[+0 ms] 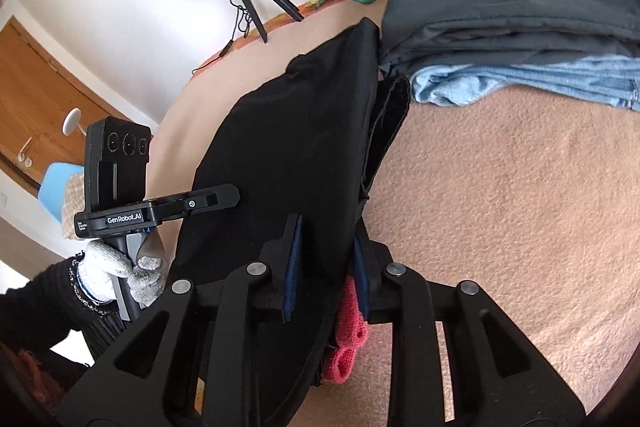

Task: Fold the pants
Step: 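Grasp the folded trousers with the right tool while the left tool grasps too, then carry the folded trousers with both tools onto the stack of folded clothes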

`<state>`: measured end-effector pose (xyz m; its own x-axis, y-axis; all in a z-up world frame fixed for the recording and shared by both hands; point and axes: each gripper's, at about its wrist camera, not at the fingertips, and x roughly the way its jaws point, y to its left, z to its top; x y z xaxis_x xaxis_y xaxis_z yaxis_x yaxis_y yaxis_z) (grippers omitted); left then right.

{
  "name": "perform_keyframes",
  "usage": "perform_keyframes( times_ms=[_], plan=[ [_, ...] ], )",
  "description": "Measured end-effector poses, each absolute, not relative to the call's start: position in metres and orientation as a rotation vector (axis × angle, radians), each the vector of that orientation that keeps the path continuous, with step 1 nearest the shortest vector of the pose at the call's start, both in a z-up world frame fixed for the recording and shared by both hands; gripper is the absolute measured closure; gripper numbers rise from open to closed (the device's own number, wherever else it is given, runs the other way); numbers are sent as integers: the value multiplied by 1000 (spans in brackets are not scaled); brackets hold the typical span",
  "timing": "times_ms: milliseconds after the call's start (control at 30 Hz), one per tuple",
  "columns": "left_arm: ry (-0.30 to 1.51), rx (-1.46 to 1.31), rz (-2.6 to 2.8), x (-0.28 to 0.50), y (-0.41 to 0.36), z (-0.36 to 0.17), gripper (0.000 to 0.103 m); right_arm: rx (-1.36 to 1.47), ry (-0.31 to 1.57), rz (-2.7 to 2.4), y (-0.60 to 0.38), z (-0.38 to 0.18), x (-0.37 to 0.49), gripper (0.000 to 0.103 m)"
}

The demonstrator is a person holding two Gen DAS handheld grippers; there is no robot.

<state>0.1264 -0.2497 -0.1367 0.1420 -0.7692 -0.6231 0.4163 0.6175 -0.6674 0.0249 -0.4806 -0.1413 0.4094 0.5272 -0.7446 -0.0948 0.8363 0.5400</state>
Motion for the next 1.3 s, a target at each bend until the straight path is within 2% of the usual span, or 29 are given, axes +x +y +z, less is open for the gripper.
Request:
perform_keyframes(
  times_ms=[33,67,100,300,333,400,500,600,767,1300],
  plan=[
    [1133,-371,-883,126,-250,-136,81,448,1103,389,-483,-144,25,64],
    [1132,-369,-883,126,-250,-137,81,441,1120,364,-486,-147,24,52],
    [1132,-370,-883,126,-250,-137,80,458,1123,366,-490,-149,22,48],
    [1134,-377,-886,127,-252,-141,80,726,1156,532,-513,-167,20,47],
    [1131,-373,-887,127,-253,-141,80,752,1147,540,-511,-171,23,50],
    [1130,-368,-883,128,-254,-140,81,724,1129,527,-504,-173,29,70],
    [1122,-359,-879,127,-253,-139,81,717,1090,489,-497,-169,30,75],
    [1108,-344,-885,125,-253,-135,84,567,1043,426,-480,-144,20,81],
    [1044,-287,-885,116,-257,-118,91,355,1038,314,-444,-113,14,83],
    [859,-228,-896,88,-240,-62,92,-17,924,170,-373,-31,-22,84]
  ],
)
